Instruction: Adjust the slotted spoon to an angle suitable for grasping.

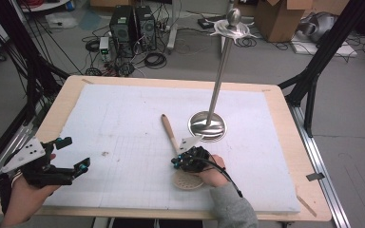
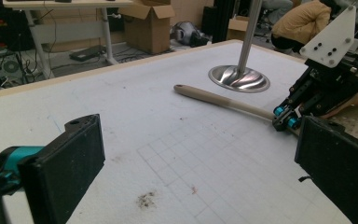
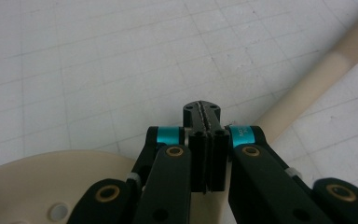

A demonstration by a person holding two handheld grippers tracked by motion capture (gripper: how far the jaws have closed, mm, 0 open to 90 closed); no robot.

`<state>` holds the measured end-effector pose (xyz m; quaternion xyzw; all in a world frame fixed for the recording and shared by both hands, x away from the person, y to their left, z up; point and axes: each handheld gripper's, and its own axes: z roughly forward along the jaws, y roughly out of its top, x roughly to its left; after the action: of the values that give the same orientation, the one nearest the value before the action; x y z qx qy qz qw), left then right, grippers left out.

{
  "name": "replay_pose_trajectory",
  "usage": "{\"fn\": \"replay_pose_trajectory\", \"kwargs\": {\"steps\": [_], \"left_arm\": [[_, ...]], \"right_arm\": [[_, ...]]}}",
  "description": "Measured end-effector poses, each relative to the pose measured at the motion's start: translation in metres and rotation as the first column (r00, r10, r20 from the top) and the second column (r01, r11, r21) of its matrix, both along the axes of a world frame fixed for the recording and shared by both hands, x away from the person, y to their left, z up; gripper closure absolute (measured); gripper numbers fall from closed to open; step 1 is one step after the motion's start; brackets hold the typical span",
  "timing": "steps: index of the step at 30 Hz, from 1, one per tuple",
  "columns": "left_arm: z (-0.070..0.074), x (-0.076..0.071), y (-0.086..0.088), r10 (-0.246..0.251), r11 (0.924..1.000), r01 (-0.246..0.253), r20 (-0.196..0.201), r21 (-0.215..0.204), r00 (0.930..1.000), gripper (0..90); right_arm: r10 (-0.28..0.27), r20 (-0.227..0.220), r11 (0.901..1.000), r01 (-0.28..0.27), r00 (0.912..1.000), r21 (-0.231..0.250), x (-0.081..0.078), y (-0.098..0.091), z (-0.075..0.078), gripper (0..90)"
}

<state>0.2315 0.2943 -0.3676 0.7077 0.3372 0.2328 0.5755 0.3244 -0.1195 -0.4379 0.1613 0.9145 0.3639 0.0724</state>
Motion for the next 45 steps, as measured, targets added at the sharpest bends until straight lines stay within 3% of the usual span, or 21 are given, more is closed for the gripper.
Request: {"fn": "replay_pose_trajectory", "kwargs": {"steps": [19,45], "left_arm": [[0.001,0.000,0.002,-0.001,1.0000,0.001,0.000,-0.003,1.0000,1.9],[0.004,0.009,-0.010,-0.039,0.9992,0.039,0.000,-0.004,0.9993,1.8]], "right_arm": [[0.015,-0.067,0.9998,-0.015,0.9977,0.013,-0.004,-0.015,0.001,90.0],[0.058,-0.132,0.9983,-0.057,0.9895,0.010,-0.021,-0.056,0.002,90.0]]}}
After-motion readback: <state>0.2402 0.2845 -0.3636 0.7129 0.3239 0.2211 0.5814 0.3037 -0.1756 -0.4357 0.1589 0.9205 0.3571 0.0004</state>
